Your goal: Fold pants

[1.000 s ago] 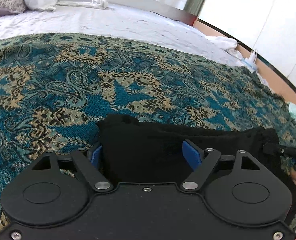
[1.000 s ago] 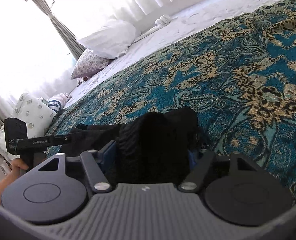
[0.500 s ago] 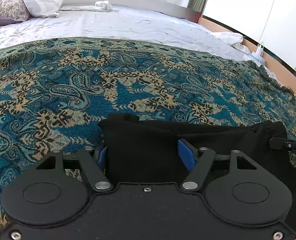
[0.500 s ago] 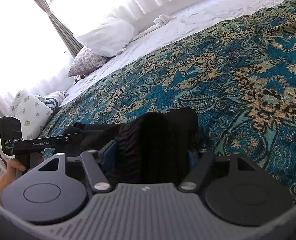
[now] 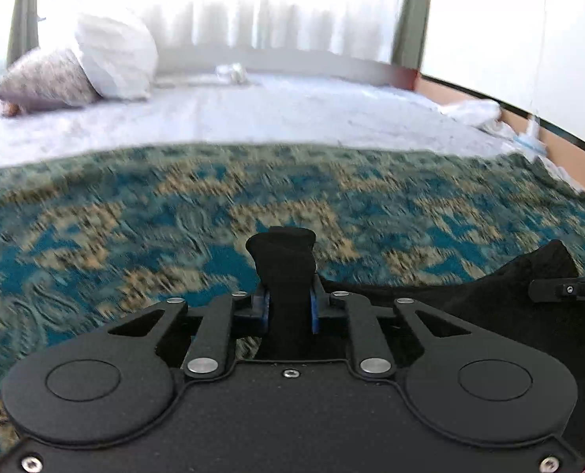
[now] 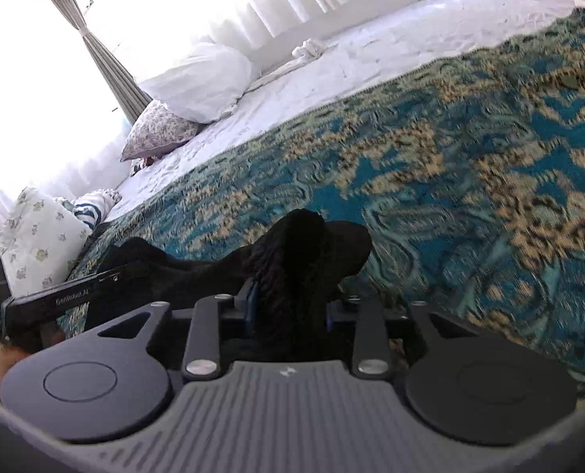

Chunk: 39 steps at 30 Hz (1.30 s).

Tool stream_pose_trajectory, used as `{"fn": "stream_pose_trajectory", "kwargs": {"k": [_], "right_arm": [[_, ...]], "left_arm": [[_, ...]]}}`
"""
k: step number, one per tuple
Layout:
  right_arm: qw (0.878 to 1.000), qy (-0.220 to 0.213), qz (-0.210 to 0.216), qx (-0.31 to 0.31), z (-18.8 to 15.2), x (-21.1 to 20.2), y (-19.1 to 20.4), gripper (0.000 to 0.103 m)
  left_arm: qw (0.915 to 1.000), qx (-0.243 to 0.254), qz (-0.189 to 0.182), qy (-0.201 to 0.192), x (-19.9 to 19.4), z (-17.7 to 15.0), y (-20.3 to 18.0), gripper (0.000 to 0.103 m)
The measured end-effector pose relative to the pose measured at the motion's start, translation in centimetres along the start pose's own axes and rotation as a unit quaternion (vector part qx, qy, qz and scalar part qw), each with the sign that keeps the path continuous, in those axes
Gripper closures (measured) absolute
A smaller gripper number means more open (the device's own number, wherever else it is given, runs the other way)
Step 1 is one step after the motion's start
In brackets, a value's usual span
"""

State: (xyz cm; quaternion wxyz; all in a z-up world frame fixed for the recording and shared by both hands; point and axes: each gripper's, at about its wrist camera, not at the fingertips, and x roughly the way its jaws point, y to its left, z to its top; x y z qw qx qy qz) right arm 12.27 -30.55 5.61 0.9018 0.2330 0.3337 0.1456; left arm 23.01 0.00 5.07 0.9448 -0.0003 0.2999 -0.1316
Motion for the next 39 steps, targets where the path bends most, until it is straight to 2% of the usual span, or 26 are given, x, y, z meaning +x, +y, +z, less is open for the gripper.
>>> {"fn": "stream_pose_trajectory", "kwargs": {"k": [3, 7, 11, 18, 21, 22, 25, 27, 28, 29, 30, 34, 39], "right_arm": [[1.0, -0.003, -0.003, -0.002, 1.5, 1.5, 1.0, 0.07], [1.0, -0.001, -0.009, -0.004, 3.7, 4.8, 2.4, 0.071], [1.0, 0.003, -0.008, -0.011, 5.5, 8.6, 3.7, 0.071], [0.998, 0.021, -0.044, -0.039, 5.9, 12.5, 4.5, 0.069], [0.998, 0.017, -0.052, -0.037, 5.2, 12.8, 3.7, 0.058], [0.998, 0.015, -0.057, -0.035, 5.0, 12.9, 3.4, 0.046], [0.998, 0.011, -0.06, -0.015, 5.1, 12.9, 3.1, 0.042], [0.997, 0.011, -0.074, -0.024, 5.2, 12.3, 3.8, 0.036], [0.996, 0.008, -0.084, -0.036, 5.2, 11.9, 4.4, 0.032], [0.994, 0.005, -0.096, -0.052, 5.0, 11.3, 5.0, 0.031], [0.993, 0.003, -0.104, -0.062, 4.9, 10.9, 5.3, 0.031], [0.987, -0.022, -0.131, -0.093, 3.9, 7.6, 6.7, 0.031], [0.981, -0.036, -0.129, -0.143, 1.6, 4.4, 9.2, 0.029]], "left_arm": [[0.9996, -0.012, 0.024, -0.013, -0.1, 0.8, 0.8, 0.086], [0.9976, -0.045, 0.051, -0.01, 0.9, 2.8, 2.9, 0.086], [0.9944, -0.055, 0.09, -0.007, 2.8, 4.2, 4.7, 0.086], [0.9883, -0.061, 0.135, 0.036, 7.1, 3.1, 6.1, 0.082], [0.9866, -0.049, 0.151, 0.039, 7.7, 2.7, 5.5, 0.079], [0.986, -0.046, 0.154, 0.042, 7.9, 2.7, 5.3, 0.077], [0.9838, -0.034, 0.169, 0.05, 8.1, 2.9, 4.9, 0.07], [0.9836, -0.028, 0.171, 0.05, 7.5, 2.9, 4.6, 0.064], [0.9839, -0.026, 0.169, 0.053, 7.1, 2.8, 4.4, 0.057], [0.9841, -0.024, 0.168, 0.053, 6.7, 2.8, 4.4, 0.048], [0.9843, -0.02, 0.168, 0.051, 6.0, 2.5, 4.1, 0.045], [0.9857, 0.001, 0.165, 0.036, 3.1, 1.4, 3.0, 0.042], [0.9906, 0.006, 0.136, 0.013, -1.3, -0.8, 1.0, 0.036]]}}
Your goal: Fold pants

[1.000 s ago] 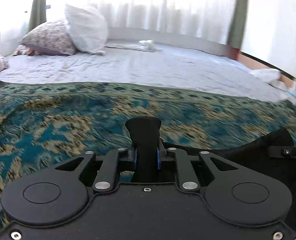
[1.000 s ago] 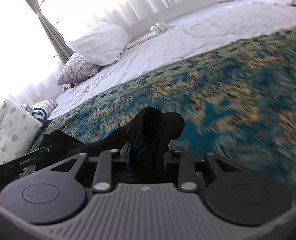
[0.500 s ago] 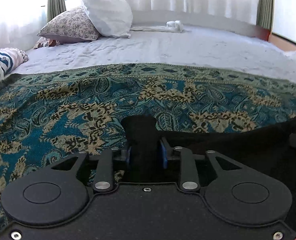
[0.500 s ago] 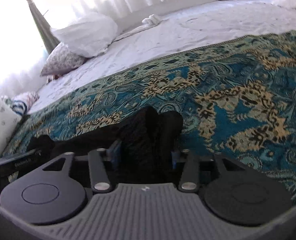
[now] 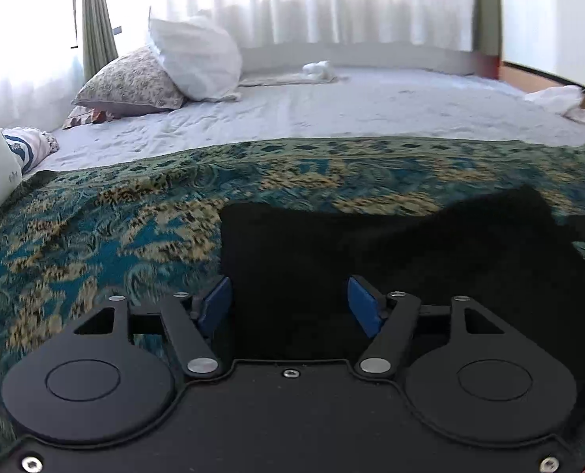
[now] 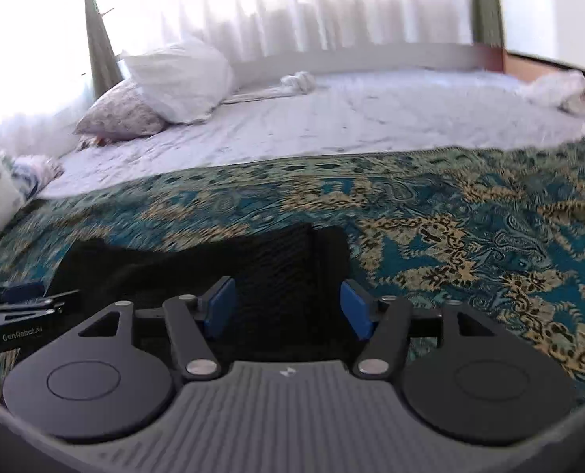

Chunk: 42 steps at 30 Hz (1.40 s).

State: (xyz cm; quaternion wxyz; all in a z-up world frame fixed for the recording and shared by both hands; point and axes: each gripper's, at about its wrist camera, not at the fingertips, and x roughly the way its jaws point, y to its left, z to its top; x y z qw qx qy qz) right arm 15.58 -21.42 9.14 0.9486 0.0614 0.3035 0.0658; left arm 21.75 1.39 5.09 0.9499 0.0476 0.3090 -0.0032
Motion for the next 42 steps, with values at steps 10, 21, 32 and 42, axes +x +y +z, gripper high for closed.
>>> {"fn": "stream_pose_trajectory", "kwargs": {"k": [10, 21, 32, 42], "right_arm": [[0.995, 0.027, -0.043, -0.081, -4.9, -1.7, 2.4, 0.029], [0.999, 0.012, -0.03, 0.036, -6.6, -5.9, -1.0, 0.021], [0.999, -0.003, -0.026, -0.033, -8.7, -9.8, 4.1, 0.013], [0.997, 0.015, -0.055, -0.055, -12.2, -9.9, 5.5, 0.007]], "left_arm": [[0.9995, 0.029, -0.012, 0.009, -3.5, -5.0, -2.2, 0.033], [0.9992, 0.033, -0.022, -0.003, -6.0, -6.0, -2.0, 0.023], [0.9991, -0.021, -0.037, 0.001, -10.5, -8.5, -1.1, 0.011], [0.9977, -0.05, -0.031, 0.033, -11.2, -10.9, -1.2, 0.002]]}}
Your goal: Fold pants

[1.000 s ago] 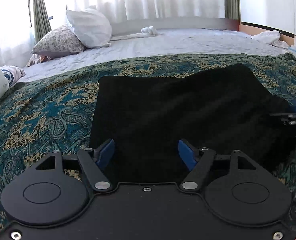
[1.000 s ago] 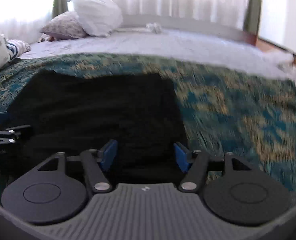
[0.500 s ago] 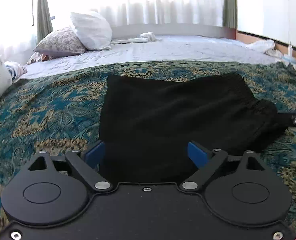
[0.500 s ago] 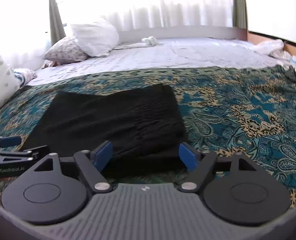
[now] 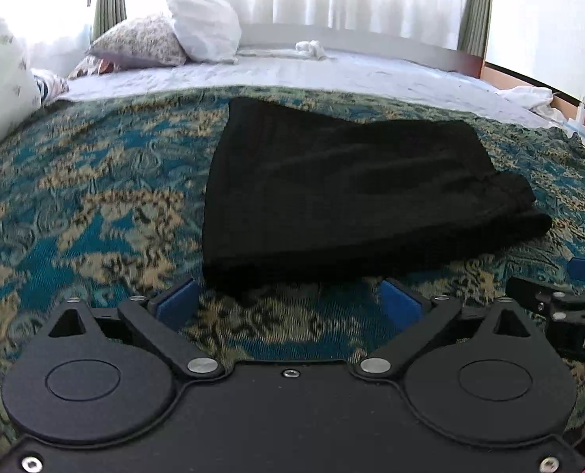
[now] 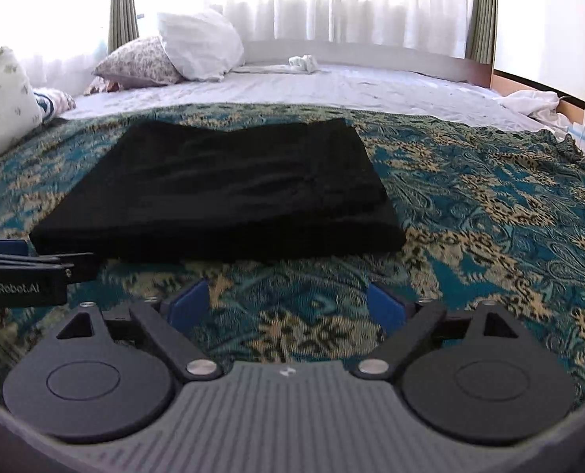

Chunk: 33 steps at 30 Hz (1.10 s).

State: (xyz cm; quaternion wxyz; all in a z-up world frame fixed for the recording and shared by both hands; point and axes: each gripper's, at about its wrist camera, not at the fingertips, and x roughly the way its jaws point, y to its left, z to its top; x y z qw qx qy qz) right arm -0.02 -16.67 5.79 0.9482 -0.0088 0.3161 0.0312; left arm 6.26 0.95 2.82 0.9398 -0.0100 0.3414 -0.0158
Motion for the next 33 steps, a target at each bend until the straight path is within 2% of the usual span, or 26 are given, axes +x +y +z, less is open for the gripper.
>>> {"fn": "stream_pose_trajectory", "kwargs": {"k": [4, 22, 33], "right_arm": [[1.0, 0.005, -0.014, 0.0, -0.9, 0.5, -0.1, 0.0], [0.999, 0.0, -0.036, -0.005, -1.5, 1.5, 0.2, 0.0], [0.999, -0.001, -0.035, -0.008, -1.7, 1.6, 0.3, 0.0]], "left_arm": [[0.9997, 0.017, 0.016, -0.001, 0.2, -0.7, -0.6, 0.0], [0.9995, 0.019, 0.026, 0.001, 0.6, -0.8, -0.9, 0.0], [0.9995, 0.017, 0.025, 0.003, 0.6, -0.8, -0.8, 0.0]]}}
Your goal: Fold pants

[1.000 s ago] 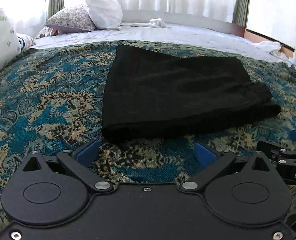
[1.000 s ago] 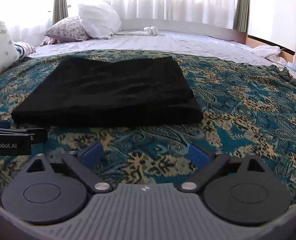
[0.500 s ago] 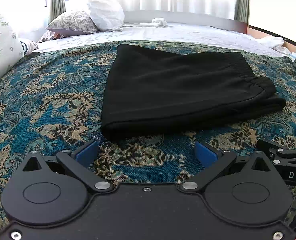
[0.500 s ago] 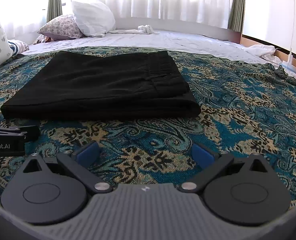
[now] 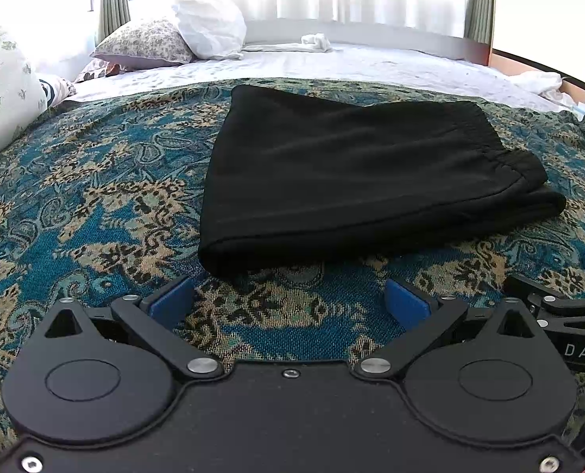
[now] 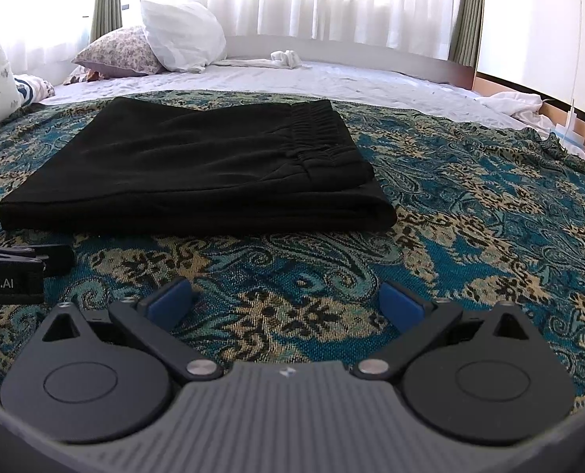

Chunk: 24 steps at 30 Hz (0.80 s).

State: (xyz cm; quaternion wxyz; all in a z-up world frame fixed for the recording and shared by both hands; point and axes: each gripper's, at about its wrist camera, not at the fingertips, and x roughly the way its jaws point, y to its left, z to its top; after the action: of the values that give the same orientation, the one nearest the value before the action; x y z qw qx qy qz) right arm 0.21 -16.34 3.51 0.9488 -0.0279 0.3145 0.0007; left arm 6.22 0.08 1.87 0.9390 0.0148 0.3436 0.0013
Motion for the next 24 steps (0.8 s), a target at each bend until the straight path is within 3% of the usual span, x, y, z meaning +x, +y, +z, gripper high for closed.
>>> {"fn": "stream_pose_trajectory", "kwargs": {"k": [24], "right_arm": [[1.0, -0.002, 0.005, -0.001, -0.09, 0.11, -0.18, 0.0]], "left_arm": [[0.9999, 0.0, 0.007, 0.008, 0.2, 0.17, -0.1, 0.0]]}}
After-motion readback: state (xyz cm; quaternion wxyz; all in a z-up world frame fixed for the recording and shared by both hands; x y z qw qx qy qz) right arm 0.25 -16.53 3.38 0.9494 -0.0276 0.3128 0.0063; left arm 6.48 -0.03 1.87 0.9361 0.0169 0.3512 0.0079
